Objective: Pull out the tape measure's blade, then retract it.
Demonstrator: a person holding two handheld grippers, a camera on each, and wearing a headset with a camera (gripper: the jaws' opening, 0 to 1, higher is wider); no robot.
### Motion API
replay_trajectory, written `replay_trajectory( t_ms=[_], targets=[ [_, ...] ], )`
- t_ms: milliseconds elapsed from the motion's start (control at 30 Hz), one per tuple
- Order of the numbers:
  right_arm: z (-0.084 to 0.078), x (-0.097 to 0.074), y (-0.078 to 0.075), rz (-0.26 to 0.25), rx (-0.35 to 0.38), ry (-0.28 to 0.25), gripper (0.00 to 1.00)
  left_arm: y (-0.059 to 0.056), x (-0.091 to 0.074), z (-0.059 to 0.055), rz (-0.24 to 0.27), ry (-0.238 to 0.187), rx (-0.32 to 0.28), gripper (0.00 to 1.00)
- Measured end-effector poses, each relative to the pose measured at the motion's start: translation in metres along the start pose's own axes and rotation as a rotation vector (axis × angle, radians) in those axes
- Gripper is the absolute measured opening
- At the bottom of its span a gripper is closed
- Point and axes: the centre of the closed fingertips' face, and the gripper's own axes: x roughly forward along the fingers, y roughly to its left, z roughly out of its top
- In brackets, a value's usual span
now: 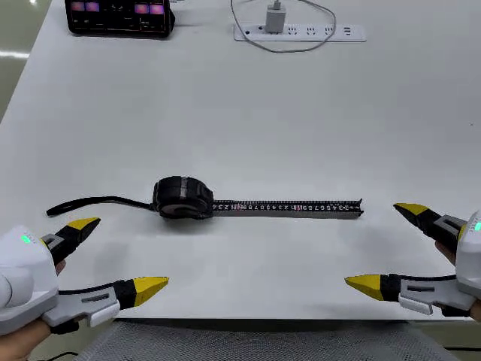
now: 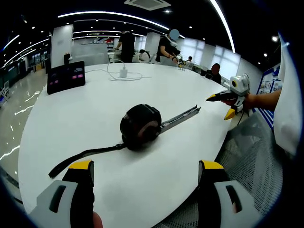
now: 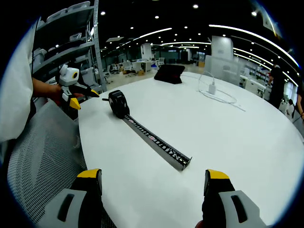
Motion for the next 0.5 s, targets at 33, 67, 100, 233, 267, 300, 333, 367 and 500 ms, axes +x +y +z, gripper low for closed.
replay_trajectory(
  t_ms=[33, 67, 100, 233, 267, 300, 333, 367, 500],
  targets=[
    [-0.0007, -0.0001, 0.0002, 0.0, -0.001, 0.002, 0.88, -0.0001, -0.0002, -0.0005, 0.0, 0.002, 0.001, 0.88],
    [-0.0016, -0.0004, 0.0005, 0.0, -0.002, 0.004, 0.88, -0.0003, -0.0007, -0.0008, 0.0, 0.003, 0.001, 0.88],
    [-0.0018, -0.0006, 0.0008, 0.0, -0.002, 0.005, 0.88, -0.0003, -0.0011, -0.001, 0.0, 0.003, 0.001, 0.88],
    [-0.0023, -0.002, 0.0011, -0.001, 0.001, 0.004, 0.88, -0.0004, -0.0023, -0.0019, 0.003, 0.007, 0.005, 0.88],
    [-0.0021, -0.0022, 0.0008, -0.003, 0.001, 0.003, 0.88, -0.0004, -0.0023, -0.0019, 0.003, 0.007, 0.006, 0.88],
    [-0.0017, -0.0024, 0.0005, -0.003, 0.002, 0.002, 0.88, -0.0007, -0.0023, -0.0017, 0.003, 0.007, 0.006, 0.88],
    [-0.001, -0.0027, 0.0004, -0.003, 0.002, 0.0, 0.88, -0.0008, -0.0023, -0.001, 0.003, 0.005, 0.007, 0.88],
    [-0.0006, -0.0027, 0.0002, -0.004, 0.001, 0.0, 0.88, -0.0008, -0.0022, -0.0004, 0.003, 0.004, 0.007, 0.88],
    [-0.0002, -0.0025, 0.0005, -0.003, 0.001, -0.001, 0.88, -0.0005, -0.0018, 0.0013, 0.005, 0.0, 0.009, 0.89]
  ],
)
